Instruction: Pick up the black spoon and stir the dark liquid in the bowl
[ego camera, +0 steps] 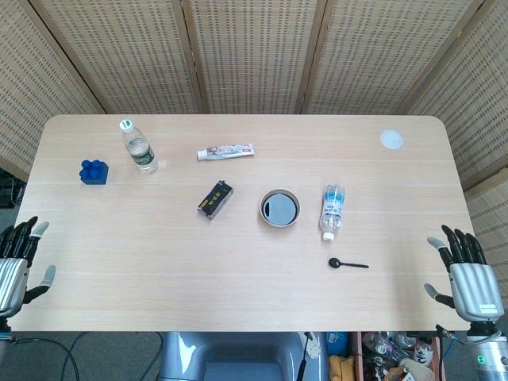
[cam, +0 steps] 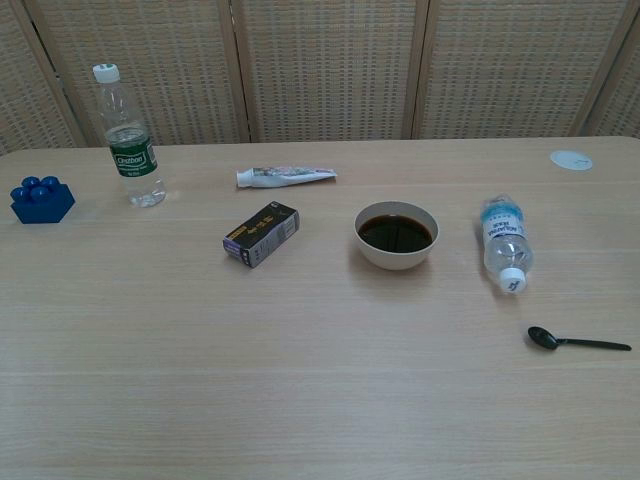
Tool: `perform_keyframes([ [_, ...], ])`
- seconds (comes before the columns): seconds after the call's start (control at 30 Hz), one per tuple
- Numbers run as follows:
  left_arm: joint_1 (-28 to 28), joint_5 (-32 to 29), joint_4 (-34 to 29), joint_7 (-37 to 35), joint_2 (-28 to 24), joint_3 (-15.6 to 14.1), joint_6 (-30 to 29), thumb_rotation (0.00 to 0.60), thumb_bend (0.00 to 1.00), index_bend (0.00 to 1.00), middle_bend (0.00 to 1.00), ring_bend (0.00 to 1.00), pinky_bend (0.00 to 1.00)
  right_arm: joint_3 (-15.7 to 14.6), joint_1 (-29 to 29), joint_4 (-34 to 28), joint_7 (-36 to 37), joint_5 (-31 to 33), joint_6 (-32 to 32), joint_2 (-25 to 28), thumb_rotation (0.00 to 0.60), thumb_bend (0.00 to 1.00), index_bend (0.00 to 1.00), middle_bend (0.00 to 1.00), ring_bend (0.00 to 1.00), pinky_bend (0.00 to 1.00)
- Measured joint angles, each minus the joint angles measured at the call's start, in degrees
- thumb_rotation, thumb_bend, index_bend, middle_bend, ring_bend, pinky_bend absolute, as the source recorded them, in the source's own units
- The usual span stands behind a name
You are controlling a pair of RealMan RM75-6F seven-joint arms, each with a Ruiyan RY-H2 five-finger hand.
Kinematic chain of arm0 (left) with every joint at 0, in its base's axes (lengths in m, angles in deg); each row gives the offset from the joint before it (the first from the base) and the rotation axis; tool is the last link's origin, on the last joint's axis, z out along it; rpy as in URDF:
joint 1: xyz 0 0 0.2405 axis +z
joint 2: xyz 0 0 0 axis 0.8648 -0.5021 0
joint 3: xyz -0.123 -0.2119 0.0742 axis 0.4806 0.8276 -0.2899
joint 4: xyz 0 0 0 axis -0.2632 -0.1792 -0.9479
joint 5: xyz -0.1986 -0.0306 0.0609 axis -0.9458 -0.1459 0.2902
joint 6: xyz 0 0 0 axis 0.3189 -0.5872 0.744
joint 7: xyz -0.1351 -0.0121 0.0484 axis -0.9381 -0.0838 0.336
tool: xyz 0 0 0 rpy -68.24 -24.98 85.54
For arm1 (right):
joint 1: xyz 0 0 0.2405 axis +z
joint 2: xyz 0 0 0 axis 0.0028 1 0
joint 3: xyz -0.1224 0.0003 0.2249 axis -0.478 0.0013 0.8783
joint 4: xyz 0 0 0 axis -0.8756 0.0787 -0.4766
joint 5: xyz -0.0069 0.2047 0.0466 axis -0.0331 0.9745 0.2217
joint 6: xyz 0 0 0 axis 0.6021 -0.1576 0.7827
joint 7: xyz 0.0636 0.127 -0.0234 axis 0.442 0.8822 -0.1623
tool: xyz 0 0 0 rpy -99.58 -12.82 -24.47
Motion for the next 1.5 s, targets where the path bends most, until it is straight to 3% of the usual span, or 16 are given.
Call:
perform_keyframes([
  [0.77, 0.2, 0.3, -0.7, 0.2, -1.0, 0.2, -0.6, 0.600, 0.44, 0.00, 0.00, 0.00, 0.00, 0.0, 0.0, 0.4, 1.7, -0.8, -0.3, 0.3, 0.600, 0.09, 0.24, 0.16, 0.04, 0.12],
  [0.9, 0.1, 0.3, -1.1, 0.4, -1.3, 0.2, -0.5, 0.600, 0.44, 0.00, 0.00, 0.00, 0.00, 0.0, 0.2, 0.4, 2.5, -1.0, -0.1, 0.5, 0.600, 0.09, 0.24, 0.22, 0.14, 0.24],
  [1.13, -0.4, 0.6, -1.4, 0.6, -1.7, 0.4, -0.1, 0.600, 0.44, 0.00, 0.00, 0.00, 0.00, 0.4, 2.5, -0.5, 4.9, -2.8, 2.1, 1.9, 0.600, 0.09, 0.24, 0.30, 0.26, 0.38],
  [1.3, -0.9, 0.3, -2.0, 0.8, -2.9, 1.0, 0.3, 0.600, 0.44, 0.00, 0.00, 0.00, 0.00, 0.7, 5.3, -1.7, 7.1, -4.1, 5.3, 3.5, 0.600, 0.09, 0.28, 0.39, 0.41, 0.49],
  [1.5, -1.6, 0.6, -2.4, 0.6, -3.6, 1.3, 0.7, 0.600, 0.44, 0.00, 0.00, 0.00, 0.00, 1.4, 9.9, -2.5, 10.1, -4.8, 11.1, 4.9, 0.600, 0.09, 0.40, 0.66, 0.68, 0.74],
])
